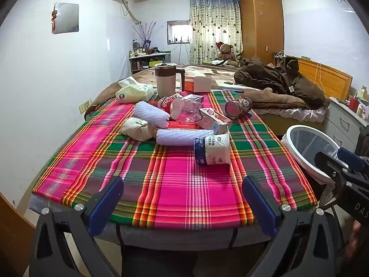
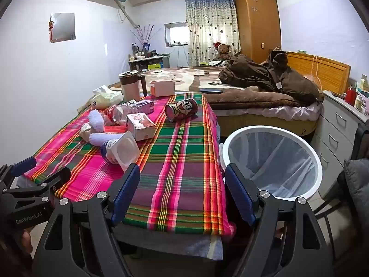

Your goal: Collect trash

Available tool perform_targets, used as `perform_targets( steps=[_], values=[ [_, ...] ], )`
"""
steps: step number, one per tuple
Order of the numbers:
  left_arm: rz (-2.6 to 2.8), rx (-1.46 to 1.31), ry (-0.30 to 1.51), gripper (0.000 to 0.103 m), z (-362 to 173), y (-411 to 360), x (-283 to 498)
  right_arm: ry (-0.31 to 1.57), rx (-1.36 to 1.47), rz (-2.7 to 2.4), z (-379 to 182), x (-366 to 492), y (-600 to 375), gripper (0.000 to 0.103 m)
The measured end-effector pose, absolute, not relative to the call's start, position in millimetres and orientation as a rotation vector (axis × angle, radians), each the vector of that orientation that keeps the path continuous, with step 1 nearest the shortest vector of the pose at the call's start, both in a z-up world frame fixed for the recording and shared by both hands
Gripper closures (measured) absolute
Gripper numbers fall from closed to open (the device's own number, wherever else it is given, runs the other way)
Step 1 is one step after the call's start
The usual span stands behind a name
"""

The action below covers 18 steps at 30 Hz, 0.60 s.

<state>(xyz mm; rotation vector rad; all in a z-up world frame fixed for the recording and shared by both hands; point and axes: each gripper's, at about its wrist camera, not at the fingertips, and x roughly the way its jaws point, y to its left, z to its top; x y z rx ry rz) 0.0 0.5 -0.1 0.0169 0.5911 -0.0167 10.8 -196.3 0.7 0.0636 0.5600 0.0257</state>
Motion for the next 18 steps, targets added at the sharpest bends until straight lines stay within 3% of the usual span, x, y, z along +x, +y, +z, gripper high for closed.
perform_targets(
  steps=[18],
  values=[
    [-0.012, 0.034, 0.589, 0.000, 1.9, -3.0, 1.0, 0.562, 0.060, 0.027, 2.6, 11.5, -195.8, 0.025]
  ],
)
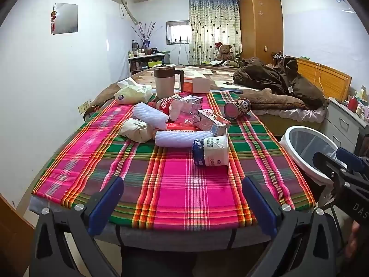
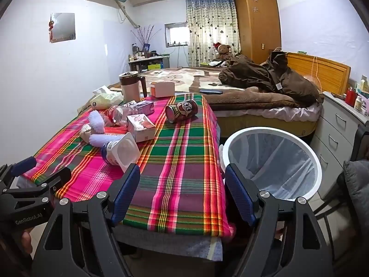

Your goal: Collect trash

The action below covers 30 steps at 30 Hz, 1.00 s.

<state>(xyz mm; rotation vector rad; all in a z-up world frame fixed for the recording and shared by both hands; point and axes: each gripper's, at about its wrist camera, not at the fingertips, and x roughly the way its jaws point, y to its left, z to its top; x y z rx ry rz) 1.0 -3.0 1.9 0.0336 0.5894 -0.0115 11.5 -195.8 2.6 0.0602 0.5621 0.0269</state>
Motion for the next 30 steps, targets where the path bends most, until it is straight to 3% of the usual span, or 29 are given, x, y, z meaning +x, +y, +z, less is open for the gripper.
perform_targets(
  steps=[30],
  values=[
    [-0.019, 0.026, 0.582, 0.000, 4.9, -2.0, 0.4, 0.563, 0.055, 0.021, 2.2, 12.1, -194.4, 0.025]
  ],
)
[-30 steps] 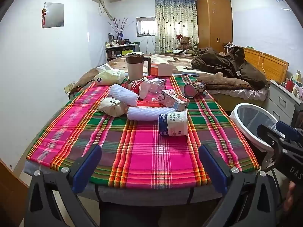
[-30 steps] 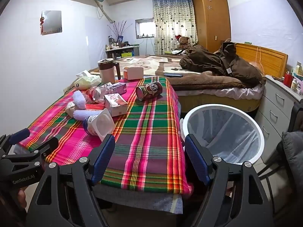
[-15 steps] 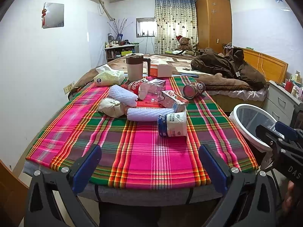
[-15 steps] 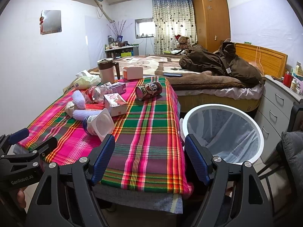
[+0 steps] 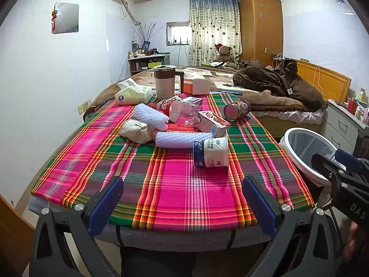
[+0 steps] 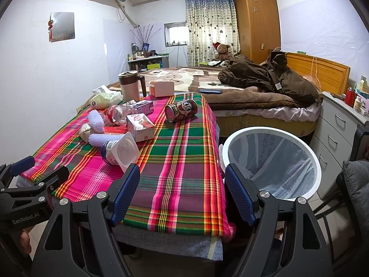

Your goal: Collect trash

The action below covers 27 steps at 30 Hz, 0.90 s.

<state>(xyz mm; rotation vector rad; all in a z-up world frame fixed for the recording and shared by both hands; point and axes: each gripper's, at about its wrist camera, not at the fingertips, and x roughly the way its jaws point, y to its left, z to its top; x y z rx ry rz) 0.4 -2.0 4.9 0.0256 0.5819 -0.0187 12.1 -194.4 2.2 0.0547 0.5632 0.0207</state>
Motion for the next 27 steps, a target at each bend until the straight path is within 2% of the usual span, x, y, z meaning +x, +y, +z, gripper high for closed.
perform_targets(
  steps=[27],
  values=[
    [-0.018, 0.022, 0.584, 0.000, 5.1, 0.1, -0.3, 0.562, 0.053, 0.017, 3.2, 11.4, -193.9, 0.025]
  ],
)
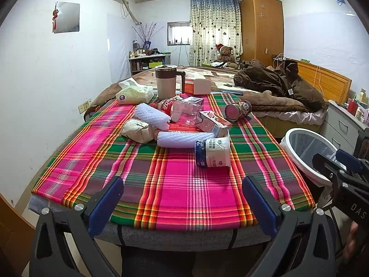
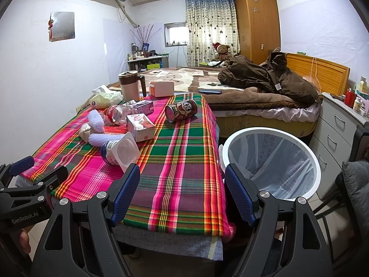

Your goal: Collect trash

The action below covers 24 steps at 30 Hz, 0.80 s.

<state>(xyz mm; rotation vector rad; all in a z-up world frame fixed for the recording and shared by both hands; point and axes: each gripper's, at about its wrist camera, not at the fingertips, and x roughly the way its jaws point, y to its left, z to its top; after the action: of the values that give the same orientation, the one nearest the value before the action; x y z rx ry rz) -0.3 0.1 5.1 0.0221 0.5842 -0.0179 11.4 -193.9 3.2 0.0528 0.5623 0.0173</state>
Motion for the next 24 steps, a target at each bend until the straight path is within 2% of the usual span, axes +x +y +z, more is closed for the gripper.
perform_targets(
  steps=[24],
  values=[
    [-0.024, 0.019, 0.607, 0.000, 1, 10, 11, 0.577, 0.047, 0.024, 0, 19, -192, 0.025]
  ],
)
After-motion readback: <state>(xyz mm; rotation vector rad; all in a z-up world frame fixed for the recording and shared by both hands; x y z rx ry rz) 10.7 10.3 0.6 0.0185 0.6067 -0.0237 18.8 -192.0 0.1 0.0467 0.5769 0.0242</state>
